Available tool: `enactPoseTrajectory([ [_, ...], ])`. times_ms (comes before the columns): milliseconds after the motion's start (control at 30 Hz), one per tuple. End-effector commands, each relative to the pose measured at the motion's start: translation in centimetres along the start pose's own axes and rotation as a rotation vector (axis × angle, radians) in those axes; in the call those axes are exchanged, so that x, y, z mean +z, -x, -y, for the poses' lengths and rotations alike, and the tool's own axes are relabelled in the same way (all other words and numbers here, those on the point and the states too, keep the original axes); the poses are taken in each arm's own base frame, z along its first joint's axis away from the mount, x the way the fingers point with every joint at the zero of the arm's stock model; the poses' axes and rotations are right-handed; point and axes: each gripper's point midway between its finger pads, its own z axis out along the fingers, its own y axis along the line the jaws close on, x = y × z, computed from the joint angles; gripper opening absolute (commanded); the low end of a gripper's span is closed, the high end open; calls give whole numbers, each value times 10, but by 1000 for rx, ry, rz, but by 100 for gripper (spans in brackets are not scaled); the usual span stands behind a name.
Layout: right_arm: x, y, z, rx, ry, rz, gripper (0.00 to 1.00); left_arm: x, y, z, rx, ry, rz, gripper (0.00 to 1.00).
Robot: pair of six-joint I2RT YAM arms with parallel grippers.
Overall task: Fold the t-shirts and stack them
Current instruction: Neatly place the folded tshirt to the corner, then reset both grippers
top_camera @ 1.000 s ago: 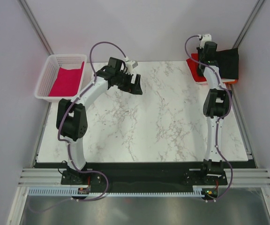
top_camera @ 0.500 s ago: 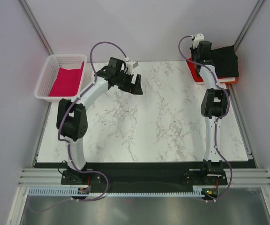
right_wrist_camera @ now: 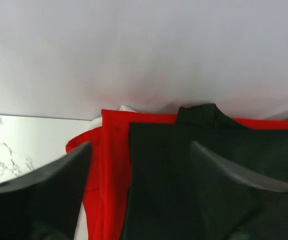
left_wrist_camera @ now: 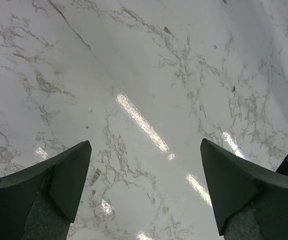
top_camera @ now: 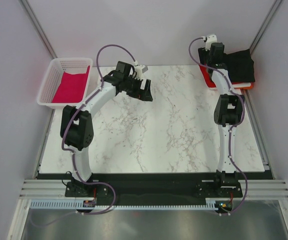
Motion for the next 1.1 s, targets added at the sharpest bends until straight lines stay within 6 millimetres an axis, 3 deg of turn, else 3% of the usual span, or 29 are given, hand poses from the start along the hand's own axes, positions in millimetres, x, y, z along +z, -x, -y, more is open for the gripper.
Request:
enactPoseTrajectory([
  [0,-17,39,29,-12,-119,61,92,-5,21,9,11,-9,64,98],
  [67,-27,51,36,4,-133,74,98,-7,27,0,3,52,81,100],
  [133,-35,62,39,22,-130,90,98,-15,41,-12,8,148,120,100],
  [167,-49,78,19,24,-84,112,98,-24,53,-29,17,267,154,100],
  [200,-57,89,15,55,-57,149,98,-30,59,-40,28,336,173,100],
  [233,-81,121,10,72,11,215,98,-36,68,-49,60,411,194,100],
  [267,-87,112,-11,71,75,210,98,-51,80,-68,75,553,226,100],
  [300,-99,121,-20,79,113,238,98,-56,86,-74,90,595,241,100],
  [333,-123,144,-25,102,153,284,98,-61,89,-81,148,638,229,100],
  [367,-132,132,-48,109,194,251,98,-71,95,-90,155,713,246,100],
  [467,-165,126,-78,179,237,185,98,-75,95,-94,198,706,232,100],
  [667,-209,80,-116,221,284,14,98,-50,67,-71,188,444,141,100],
  [867,-234,56,-140,190,281,-42,98,-41,55,-52,183,323,110,100],
  [1000,-240,35,-151,167,299,-89,98,-36,49,-54,198,312,84,100],
  [1067,-239,15,-159,172,310,-150,98,-35,48,-58,214,327,73,99],
])
